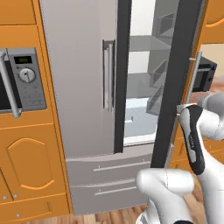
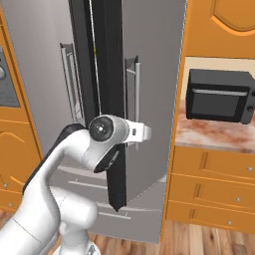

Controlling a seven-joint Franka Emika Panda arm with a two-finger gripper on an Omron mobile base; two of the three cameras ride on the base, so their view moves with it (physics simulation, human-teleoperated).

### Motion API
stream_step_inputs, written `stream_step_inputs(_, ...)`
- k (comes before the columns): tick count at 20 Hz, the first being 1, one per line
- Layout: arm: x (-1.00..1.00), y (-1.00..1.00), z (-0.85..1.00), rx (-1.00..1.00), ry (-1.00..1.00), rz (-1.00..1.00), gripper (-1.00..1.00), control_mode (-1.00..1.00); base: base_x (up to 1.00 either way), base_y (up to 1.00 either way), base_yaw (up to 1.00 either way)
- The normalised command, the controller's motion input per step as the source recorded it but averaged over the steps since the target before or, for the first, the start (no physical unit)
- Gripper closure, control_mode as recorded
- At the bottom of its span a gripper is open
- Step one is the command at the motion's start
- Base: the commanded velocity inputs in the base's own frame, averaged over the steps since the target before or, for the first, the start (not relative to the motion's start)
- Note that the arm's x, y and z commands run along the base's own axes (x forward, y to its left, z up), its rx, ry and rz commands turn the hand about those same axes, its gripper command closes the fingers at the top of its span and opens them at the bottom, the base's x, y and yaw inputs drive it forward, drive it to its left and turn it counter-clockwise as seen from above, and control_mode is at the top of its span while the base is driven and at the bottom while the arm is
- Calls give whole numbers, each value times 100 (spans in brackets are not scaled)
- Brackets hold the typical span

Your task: There is a bowl on the dining counter. Grab a lemon wedge from the fridge and place it in the bowl. Then get the liquor bottle and glass cup from the cabinet and place them next to the bowl.

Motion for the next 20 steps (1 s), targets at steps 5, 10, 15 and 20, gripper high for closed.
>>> stream_step_inputs(5,-97,73,0,-33,0,1,-100,-100,0,0,0)
stream_step_inputs(10,-20,100,0,-41,0,-1,-100,-100,0,0,0)
stream_step_inputs(15,12,82,0,-40,8,-4,-100,-100,0,0,0)
stream_step_inputs(20,69,67,-8,-42,15,2,-100,-100,0,0,0)
